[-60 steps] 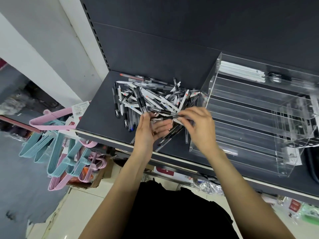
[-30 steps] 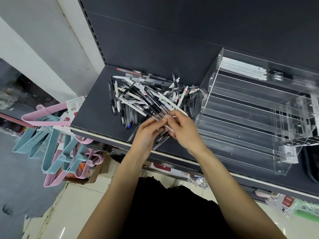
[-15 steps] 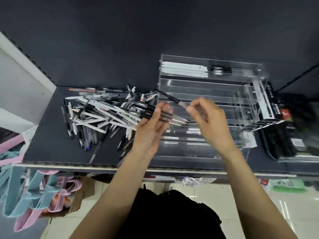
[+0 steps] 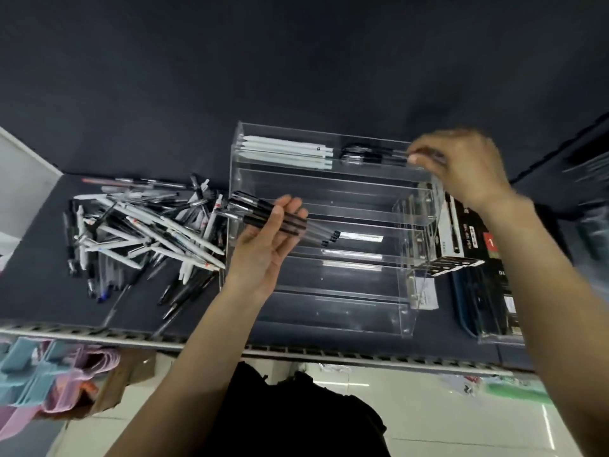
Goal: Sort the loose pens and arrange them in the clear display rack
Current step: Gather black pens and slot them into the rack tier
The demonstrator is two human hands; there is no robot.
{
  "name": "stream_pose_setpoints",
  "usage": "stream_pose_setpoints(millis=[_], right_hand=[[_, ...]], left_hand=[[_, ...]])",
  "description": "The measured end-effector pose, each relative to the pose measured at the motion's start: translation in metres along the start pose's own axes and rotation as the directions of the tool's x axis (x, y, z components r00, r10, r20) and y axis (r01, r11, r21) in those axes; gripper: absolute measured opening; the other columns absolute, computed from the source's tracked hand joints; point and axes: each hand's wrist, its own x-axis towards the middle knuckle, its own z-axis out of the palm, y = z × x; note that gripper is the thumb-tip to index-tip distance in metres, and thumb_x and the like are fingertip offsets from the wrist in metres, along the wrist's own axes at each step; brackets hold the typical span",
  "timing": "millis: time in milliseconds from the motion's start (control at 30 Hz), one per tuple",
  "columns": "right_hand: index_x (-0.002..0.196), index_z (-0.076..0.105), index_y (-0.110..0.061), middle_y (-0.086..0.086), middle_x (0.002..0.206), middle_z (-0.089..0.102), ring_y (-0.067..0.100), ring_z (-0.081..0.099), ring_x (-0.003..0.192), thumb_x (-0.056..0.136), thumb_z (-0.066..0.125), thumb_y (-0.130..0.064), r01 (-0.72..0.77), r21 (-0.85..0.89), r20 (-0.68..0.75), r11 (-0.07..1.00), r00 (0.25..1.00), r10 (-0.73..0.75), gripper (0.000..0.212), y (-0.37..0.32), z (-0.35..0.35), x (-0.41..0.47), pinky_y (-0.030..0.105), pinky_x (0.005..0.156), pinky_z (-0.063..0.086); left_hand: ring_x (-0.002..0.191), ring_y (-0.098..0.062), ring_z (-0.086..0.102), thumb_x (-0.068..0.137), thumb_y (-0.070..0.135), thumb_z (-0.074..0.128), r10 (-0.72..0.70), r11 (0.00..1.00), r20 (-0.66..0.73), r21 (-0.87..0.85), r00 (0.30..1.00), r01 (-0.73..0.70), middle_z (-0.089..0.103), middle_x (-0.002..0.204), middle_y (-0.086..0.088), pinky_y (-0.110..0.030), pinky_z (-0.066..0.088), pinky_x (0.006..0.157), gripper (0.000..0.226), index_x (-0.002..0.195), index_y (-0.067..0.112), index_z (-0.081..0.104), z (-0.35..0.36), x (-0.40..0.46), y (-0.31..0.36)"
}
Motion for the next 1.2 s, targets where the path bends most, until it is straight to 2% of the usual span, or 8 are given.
stream_pose_setpoints(millis=[200,400,600,700,800,933,1033,1200], right_hand=[[0.101,0.071,-0.021,-0.003,0.099,0.068,0.022,0.062,0.091,0.090,0.060,-0.032,0.145,-0.023,0.226,0.989,0.965,-0.136,0.019,0.010,-0.008,0.023,0.031,0.074,0.042],[0.090,0.072,-0.022,-0.001,0.090,0.070,0.024,0.063,0.087,0.085,0.068,-0.033,0.171,-0.162,0.326,0.972,0.939,-0.111,0.013,0.000,-0.010,0.041,0.028,0.068,0.037],[0.065,0.062,-0.017,0.000,0.065,0.067,0.016,0.062,0.067,0.077,0.076,-0.030,0.038,-0.084,0.461,0.996,0.887,0.005,0.023,-0.002,-0.009,0.051,0.021,0.056,0.036],[0.066,0.064,-0.012,0.001,0.059,0.066,0.013,0.064,0.062,0.079,0.075,-0.026,-0.072,0.001,0.509,0.997,0.858,0.062,0.023,-0.002,-0.008,0.050,0.021,0.059,0.045],[0.076,0.070,-0.009,0.003,0.065,0.067,0.018,0.066,0.066,0.084,0.071,-0.027,-0.129,0.066,0.408,0.989,0.909,0.091,0.020,0.002,-0.022,0.038,0.036,0.073,0.055],[0.089,0.071,-0.021,0.001,0.076,0.071,0.021,0.066,0.073,0.087,0.059,-0.047,-0.079,0.161,-0.048,0.984,0.995,0.088,0.029,-0.027,-0.035,-0.008,0.040,0.072,0.053],[0.092,0.069,-0.025,-0.013,0.080,0.067,0.007,0.063,0.071,0.081,0.064,-0.050,-0.061,0.327,-0.006,0.943,0.998,0.067,0.028,-0.067,-0.017,-0.041,0.033,0.068,0.053],[0.088,0.072,-0.022,-0.013,0.076,0.068,0.001,0.064,0.071,0.078,0.075,-0.029,-0.137,0.479,0.071,0.867,0.991,0.118,0.013,-0.074,0.000,-0.052,0.026,0.070,0.053]], left_hand=[[0.097,-0.011,0.069,0.099,0.015,0.043,0.000,1.000,-0.013,0.020,1.000,0.000,0.073,0.102,0.003,-0.023,0.056,0.078,0.023,0.109,0.014,0.063,0.011,0.003,-0.010],[0.097,-0.010,0.069,0.100,0.016,0.041,-0.033,0.999,0.018,0.017,0.999,0.032,0.073,0.101,0.004,-0.023,0.056,0.081,0.024,0.112,0.013,0.062,0.021,0.003,-0.016],[0.099,-0.011,0.069,0.099,0.016,0.042,-0.053,0.998,0.015,0.018,0.998,0.052,0.072,0.105,0.001,-0.023,0.056,0.081,0.026,0.116,0.011,0.061,0.032,0.003,-0.021],[0.098,-0.012,0.069,0.099,0.016,0.044,-0.059,0.998,0.009,0.017,0.998,0.059,0.072,0.106,0.000,-0.023,0.056,0.082,0.026,0.118,0.009,0.061,0.038,0.003,-0.023],[0.098,-0.013,0.069,0.099,0.017,0.044,-0.061,0.998,0.013,0.016,0.998,0.061,0.072,0.106,-0.001,-0.024,0.056,0.084,0.027,0.118,0.009,0.061,0.043,0.003,-0.023],[0.098,-0.012,0.068,0.098,0.019,0.046,-0.047,0.998,0.011,0.042,0.999,0.047,0.071,0.109,0.000,-0.023,0.056,0.084,0.028,0.119,0.009,0.061,0.054,0.004,-0.025],[0.099,-0.012,0.067,0.098,0.021,0.047,-0.053,0.996,0.034,0.078,0.998,0.050,0.070,0.111,0.001,-0.020,0.055,0.079,0.027,0.117,0.013,0.064,0.064,0.002,-0.028],[0.099,-0.012,0.067,0.098,0.020,0.047,-0.040,0.994,0.098,0.107,0.994,0.030,0.073,0.102,0.000,-0.020,0.054,0.079,0.026,0.117,0.014,0.063,0.078,-0.002,-0.034]])
